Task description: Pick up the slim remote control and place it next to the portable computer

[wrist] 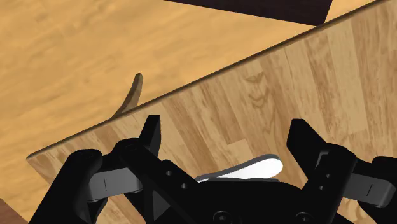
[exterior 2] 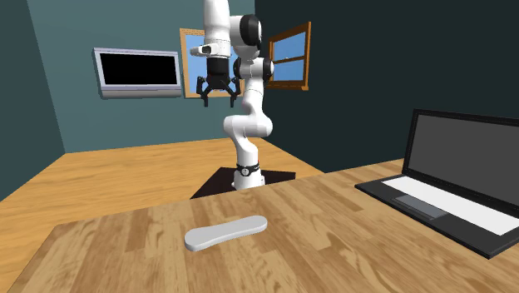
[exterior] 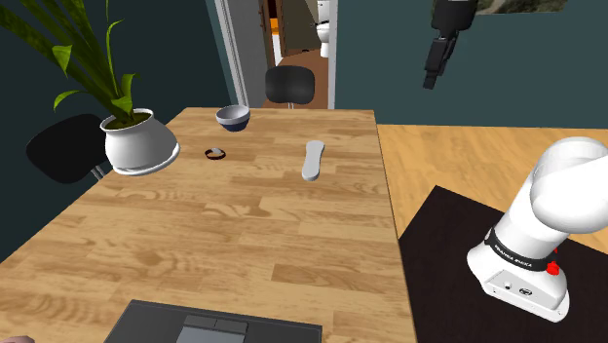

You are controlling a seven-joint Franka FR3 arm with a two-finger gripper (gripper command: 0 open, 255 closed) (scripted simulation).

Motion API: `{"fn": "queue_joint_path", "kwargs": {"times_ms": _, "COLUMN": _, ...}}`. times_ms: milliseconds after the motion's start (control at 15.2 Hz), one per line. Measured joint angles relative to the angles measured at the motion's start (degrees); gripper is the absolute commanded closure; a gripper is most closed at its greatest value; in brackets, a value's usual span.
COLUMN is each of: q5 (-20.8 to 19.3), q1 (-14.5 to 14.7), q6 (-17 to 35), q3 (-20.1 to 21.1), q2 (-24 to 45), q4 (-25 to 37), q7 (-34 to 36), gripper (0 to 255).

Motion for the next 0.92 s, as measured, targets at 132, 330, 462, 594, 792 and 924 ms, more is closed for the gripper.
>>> {"fn": "queue_joint_path", "kwargs": {"times_ms": 132, "q5": 0.3, "q1": -0.1, "q6": 0.8, "q3": 0.5, "q2": 0.2, "q4": -0.6, "q7": 1.1, "gripper": 0}}
{"fn": "queue_joint_path", "kwargs": {"times_ms": 330, "q5": 2.0, "q1": -0.9, "q6": 4.5, "q3": 3.3, "q2": 2.8, "q4": -2.0, "q7": 7.2, "gripper": 0}}
{"fn": "queue_joint_path", "kwargs": {"times_ms": 462, "q5": 3.3, "q1": -1.4, "q6": 7.5, "q3": 5.4, "q2": 5.5, "q4": -2.4, "q7": 11.9, "gripper": 0}}
{"fn": "queue_joint_path", "kwargs": {"times_ms": 594, "q5": 4.4, "q1": -1.8, "q6": 10.1, "q3": 7.7, "q2": 8.2, "q4": -2.3, "q7": 16.9, "gripper": 0}}
{"fn": "queue_joint_path", "kwargs": {"times_ms": 792, "q5": 5.6, "q1": -2.7, "q6": 14.5, "q3": 10.8, "q2": 13.0, "q4": -2.1, "q7": 24.2, "gripper": 0}}
{"fn": "queue_joint_path", "kwargs": {"times_ms": 924, "q5": 6.0, "q1": -3.3, "q6": 17.4, "q3": 12.7, "q2": 16.6, "q4": -1.5, "q7": 29.1, "gripper": 0}}
